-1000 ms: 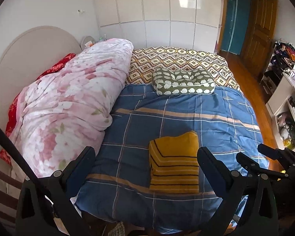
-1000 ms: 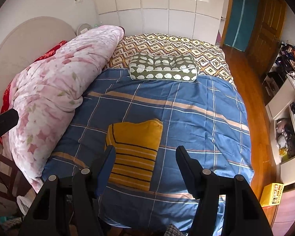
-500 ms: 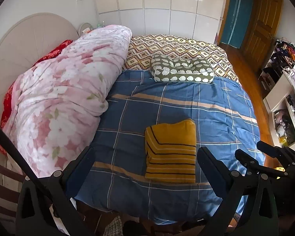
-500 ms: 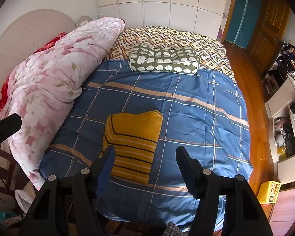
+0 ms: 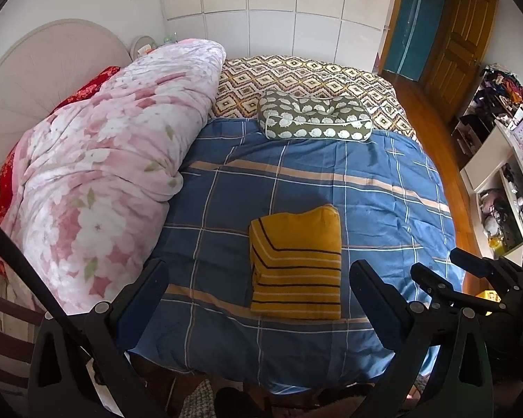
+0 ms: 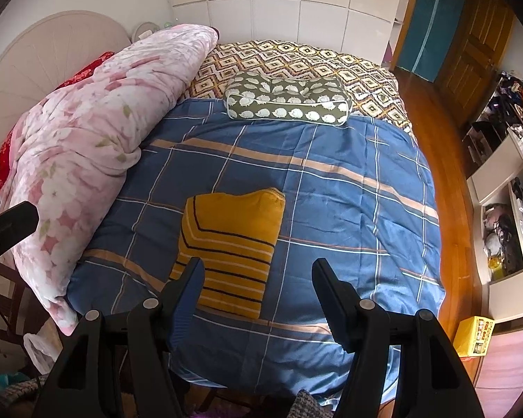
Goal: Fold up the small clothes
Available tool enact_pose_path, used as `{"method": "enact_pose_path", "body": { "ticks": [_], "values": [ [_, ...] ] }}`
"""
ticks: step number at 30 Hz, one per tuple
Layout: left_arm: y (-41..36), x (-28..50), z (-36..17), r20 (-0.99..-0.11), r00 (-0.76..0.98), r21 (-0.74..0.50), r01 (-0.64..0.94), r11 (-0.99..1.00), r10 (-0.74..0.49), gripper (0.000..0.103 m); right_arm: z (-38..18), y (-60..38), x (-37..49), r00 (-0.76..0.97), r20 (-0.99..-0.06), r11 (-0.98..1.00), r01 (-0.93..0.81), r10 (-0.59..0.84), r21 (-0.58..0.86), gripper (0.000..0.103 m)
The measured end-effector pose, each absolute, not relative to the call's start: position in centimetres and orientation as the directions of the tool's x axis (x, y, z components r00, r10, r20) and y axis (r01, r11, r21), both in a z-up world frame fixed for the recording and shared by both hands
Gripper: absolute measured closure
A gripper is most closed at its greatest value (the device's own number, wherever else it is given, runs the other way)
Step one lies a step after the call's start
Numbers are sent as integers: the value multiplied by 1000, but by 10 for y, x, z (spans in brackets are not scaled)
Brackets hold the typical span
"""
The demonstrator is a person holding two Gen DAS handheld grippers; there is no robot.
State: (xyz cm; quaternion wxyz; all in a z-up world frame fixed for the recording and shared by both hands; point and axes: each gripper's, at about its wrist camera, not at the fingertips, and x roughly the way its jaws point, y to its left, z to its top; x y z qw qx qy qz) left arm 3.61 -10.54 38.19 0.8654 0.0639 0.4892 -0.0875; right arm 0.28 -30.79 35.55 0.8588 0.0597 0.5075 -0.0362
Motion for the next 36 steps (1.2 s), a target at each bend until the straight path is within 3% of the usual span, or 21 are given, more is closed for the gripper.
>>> {"method": "enact_pose_path", "body": {
  "ticks": [23,36],
  "values": [
    [-105,45,356,-896,434,8,224,974,-93,0,332,-307,4,416,-909,989,136,1,64,34],
    [-100,50,305,-945,320,-8,194,981,-71,0,300,-320,-2,351,-936,985,165,-6,55,34]
  ]
}}
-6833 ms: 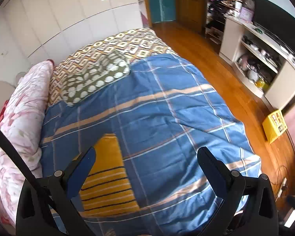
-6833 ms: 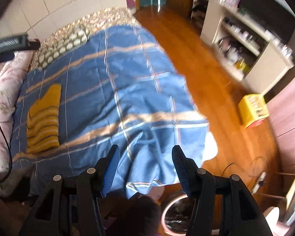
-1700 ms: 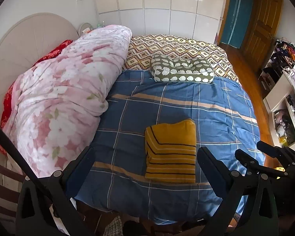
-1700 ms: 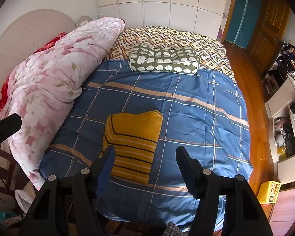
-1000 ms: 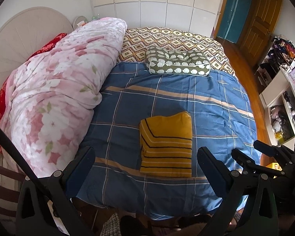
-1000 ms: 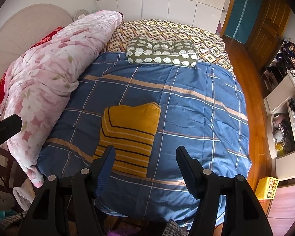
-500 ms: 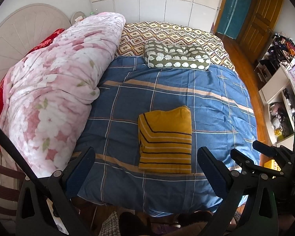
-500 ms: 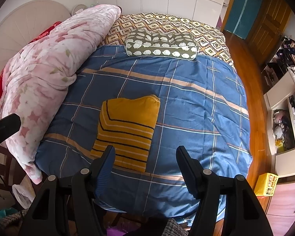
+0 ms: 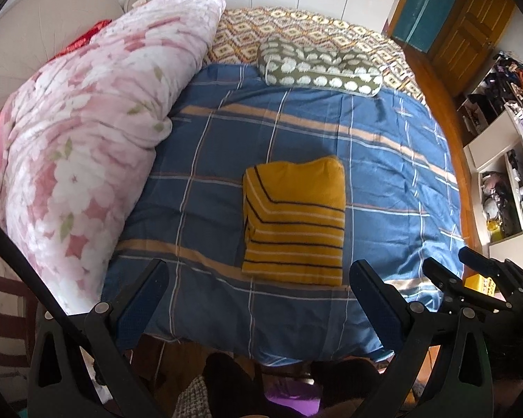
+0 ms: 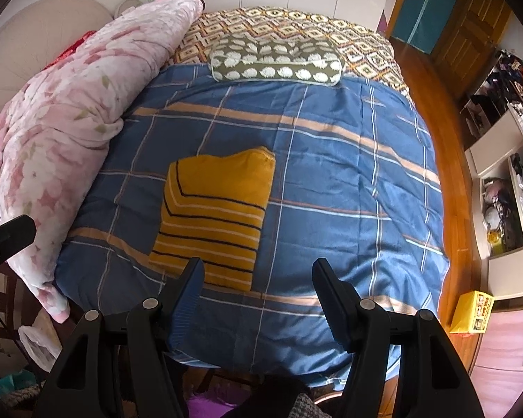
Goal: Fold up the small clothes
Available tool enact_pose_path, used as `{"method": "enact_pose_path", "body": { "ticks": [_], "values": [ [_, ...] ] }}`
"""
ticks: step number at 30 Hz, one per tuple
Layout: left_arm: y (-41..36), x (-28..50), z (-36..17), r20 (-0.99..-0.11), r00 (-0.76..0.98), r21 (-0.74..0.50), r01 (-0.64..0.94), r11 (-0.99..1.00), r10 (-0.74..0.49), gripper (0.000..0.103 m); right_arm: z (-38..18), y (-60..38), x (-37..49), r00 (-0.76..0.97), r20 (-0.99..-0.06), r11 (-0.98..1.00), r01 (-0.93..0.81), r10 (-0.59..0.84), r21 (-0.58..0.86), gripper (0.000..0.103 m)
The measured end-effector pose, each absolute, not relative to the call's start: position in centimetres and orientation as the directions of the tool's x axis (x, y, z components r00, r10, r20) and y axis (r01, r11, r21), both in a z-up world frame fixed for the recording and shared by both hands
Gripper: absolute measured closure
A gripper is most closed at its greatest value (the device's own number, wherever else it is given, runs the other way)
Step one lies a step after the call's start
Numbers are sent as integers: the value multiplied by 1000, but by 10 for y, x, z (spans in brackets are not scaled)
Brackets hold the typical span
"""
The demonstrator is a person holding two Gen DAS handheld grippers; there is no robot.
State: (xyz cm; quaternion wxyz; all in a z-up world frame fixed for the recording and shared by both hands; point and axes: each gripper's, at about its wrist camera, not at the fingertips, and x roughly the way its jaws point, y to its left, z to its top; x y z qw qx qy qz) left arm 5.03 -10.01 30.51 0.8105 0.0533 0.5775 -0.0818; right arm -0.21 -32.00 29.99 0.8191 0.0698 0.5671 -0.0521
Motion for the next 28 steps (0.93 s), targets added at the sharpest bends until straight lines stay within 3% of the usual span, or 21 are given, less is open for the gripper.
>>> {"method": "enact_pose_path", "body": {
  "ticks": [16,28],
  "values": [
    [-117,54,114,-995,102,31,162,986,14,0,136,-327,22,191,-981,989,147,-6,23,34],
    [-123,91,69,-961,275,38,179,983,-13,5,70,-337,60,296,-955,982,172,28,82,34]
  ]
}}
